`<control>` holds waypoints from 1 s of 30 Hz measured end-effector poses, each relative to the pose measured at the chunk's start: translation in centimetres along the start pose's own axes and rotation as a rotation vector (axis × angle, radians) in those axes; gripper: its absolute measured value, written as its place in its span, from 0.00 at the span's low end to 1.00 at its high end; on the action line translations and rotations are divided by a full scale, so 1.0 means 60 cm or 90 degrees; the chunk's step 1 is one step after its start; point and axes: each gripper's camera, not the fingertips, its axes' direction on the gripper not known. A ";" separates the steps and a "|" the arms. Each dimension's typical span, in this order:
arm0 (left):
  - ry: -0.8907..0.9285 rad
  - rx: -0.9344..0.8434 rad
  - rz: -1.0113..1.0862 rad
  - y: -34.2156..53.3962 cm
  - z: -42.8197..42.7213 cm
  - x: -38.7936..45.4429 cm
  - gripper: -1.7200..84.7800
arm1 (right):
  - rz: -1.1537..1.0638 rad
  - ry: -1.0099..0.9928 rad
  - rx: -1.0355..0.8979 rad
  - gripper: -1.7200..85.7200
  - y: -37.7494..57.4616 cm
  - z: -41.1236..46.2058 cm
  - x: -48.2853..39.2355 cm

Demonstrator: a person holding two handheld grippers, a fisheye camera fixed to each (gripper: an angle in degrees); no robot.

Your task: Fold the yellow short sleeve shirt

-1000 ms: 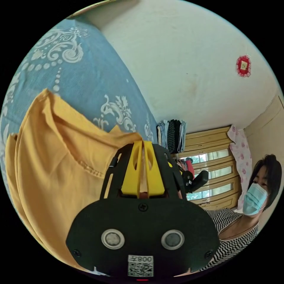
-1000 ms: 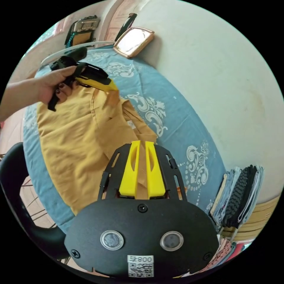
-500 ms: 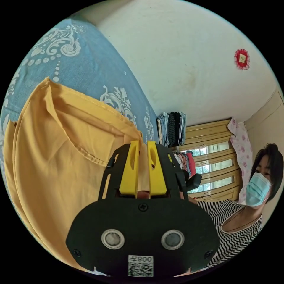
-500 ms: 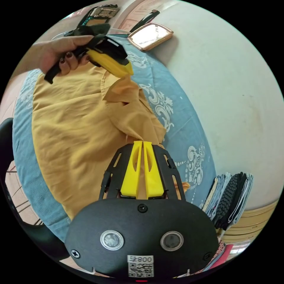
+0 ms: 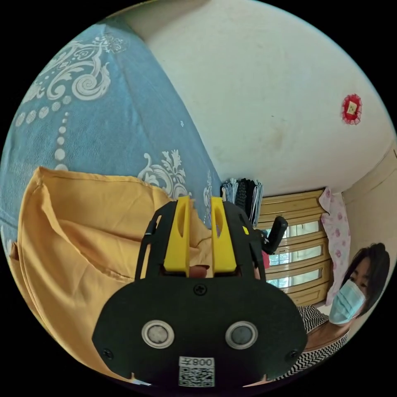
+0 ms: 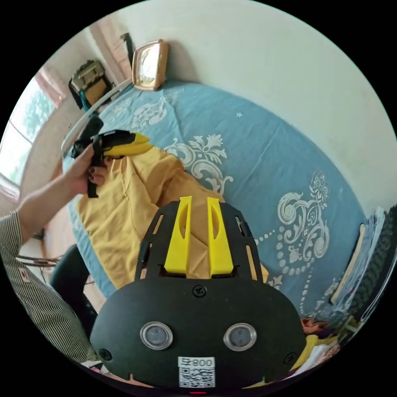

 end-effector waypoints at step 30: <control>0.018 -0.041 -0.103 0.169 -0.006 -0.109 0.10 | -0.347 0.325 0.016 0.05 0.211 0.127 -0.294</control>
